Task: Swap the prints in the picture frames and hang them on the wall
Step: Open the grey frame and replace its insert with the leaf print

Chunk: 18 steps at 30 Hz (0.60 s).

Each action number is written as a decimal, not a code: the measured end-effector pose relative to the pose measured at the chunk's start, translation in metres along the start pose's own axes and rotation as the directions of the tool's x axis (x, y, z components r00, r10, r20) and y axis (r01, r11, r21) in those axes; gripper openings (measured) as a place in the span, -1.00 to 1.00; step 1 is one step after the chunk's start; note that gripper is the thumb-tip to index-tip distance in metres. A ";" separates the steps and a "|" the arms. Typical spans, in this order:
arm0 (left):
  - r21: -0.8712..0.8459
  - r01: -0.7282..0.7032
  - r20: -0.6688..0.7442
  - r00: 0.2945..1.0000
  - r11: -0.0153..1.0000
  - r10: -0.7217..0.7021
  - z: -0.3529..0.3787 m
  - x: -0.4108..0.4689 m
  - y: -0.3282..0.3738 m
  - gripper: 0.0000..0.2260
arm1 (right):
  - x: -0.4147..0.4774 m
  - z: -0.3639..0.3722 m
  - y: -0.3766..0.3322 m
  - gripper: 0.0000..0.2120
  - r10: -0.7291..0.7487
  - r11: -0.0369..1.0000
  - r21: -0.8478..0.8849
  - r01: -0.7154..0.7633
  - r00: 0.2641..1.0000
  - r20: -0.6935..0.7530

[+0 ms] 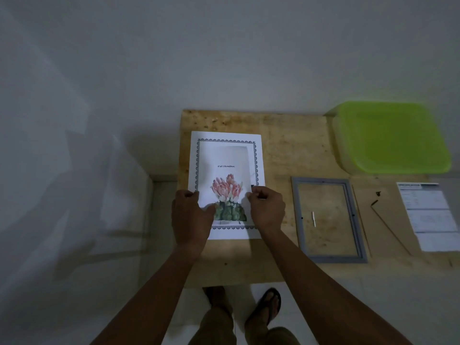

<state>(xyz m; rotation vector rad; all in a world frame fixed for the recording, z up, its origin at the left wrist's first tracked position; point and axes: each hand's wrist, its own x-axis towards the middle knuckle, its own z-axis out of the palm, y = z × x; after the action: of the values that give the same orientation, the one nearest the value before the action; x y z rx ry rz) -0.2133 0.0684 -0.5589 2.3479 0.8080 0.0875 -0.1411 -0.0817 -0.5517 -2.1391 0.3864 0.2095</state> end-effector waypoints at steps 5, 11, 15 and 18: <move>-0.051 0.066 -0.006 0.998 0.996 -0.067 -0.002 0.003 0.007 -0.63 | 0.009 -0.006 0.002 -0.84 0.035 0.992 0.123 -0.040 0.999 0.039; 0.045 0.100 -0.052 0.994 0.994 -0.097 -0.004 0.003 0.015 -0.60 | 0.019 -0.026 0.004 -0.85 0.065 0.959 0.265 -0.098 0.990 0.129; -0.193 0.098 -0.025 0.994 0.976 -0.105 -0.004 0.004 0.036 -0.72 | 0.025 -0.056 0.005 -0.88 0.111 0.919 0.365 -0.148 0.986 0.121; -0.367 0.072 0.086 0.995 0.927 -0.043 0.001 0.001 0.061 -0.83 | 0.033 -0.085 0.013 -0.91 0.127 0.920 0.363 -0.150 0.988 0.086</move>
<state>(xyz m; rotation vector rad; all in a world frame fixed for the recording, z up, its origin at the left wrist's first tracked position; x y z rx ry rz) -0.1800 0.0315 -0.5232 1.9579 0.7491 0.1135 -0.1150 -0.1659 -0.5237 -1.7320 0.5002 0.2606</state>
